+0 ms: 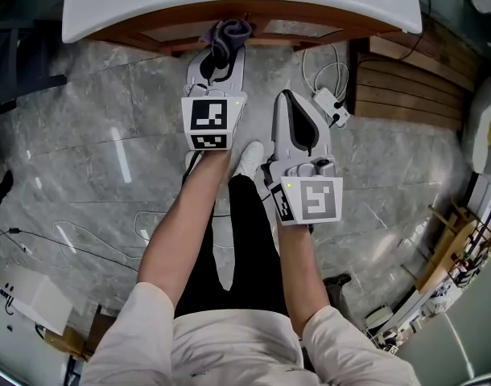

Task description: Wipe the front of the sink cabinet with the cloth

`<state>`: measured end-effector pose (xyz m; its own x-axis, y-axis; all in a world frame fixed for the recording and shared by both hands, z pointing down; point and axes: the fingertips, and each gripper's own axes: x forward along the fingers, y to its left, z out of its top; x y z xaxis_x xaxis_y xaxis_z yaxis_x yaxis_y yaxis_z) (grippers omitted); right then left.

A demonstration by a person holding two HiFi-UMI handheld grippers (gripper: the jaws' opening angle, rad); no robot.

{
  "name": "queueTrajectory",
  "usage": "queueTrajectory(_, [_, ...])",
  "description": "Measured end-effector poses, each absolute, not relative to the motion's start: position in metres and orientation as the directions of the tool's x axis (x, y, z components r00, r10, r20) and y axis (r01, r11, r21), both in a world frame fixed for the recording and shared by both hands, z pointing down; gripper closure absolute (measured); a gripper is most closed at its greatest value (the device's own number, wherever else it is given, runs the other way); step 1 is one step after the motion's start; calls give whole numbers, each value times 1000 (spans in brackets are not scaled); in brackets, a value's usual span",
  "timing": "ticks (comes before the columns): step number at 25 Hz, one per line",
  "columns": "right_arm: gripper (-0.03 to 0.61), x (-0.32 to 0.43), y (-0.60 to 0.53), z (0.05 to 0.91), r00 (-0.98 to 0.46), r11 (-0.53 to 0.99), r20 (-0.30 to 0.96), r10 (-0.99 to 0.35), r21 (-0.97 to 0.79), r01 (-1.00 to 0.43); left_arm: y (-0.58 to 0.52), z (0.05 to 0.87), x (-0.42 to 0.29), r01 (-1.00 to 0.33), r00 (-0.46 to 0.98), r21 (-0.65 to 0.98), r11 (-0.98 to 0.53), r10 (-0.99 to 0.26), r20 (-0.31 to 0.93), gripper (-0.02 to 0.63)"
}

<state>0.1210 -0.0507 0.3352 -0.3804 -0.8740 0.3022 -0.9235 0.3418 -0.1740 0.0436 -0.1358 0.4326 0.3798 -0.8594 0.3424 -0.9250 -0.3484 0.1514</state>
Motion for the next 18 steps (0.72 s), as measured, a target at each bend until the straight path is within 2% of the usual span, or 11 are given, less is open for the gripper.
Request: queueTrajectory(18, [581, 121, -56, 350, -374, 335, 342, -862, -169, -927, -166, 442, 45, -914, 402, 206, -349, -845, 352, 526])
